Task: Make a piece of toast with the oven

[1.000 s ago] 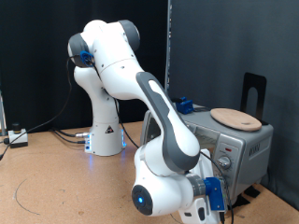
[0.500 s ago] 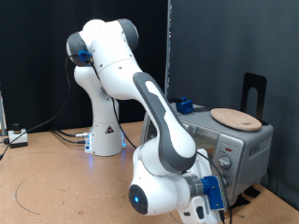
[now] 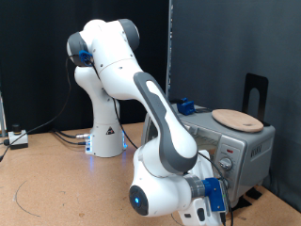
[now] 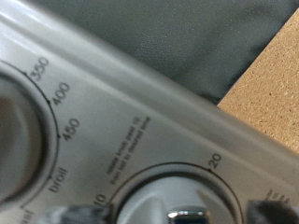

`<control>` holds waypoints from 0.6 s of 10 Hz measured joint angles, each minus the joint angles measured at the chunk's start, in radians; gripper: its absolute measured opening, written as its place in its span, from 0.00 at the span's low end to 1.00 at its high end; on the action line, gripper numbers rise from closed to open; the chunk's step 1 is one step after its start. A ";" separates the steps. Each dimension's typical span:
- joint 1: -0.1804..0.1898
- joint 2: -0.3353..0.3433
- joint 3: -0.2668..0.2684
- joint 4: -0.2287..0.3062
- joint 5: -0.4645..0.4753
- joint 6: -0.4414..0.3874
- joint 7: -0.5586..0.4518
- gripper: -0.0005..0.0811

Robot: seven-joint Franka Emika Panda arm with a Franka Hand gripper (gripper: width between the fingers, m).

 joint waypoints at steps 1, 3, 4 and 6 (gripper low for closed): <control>0.000 -0.005 -0.002 0.006 -0.005 -0.015 0.037 0.40; -0.008 -0.012 -0.010 0.021 -0.028 -0.070 0.097 0.61; -0.019 -0.015 -0.016 0.033 -0.049 -0.105 0.117 0.83; -0.044 -0.030 -0.041 0.053 -0.077 -0.144 0.160 0.96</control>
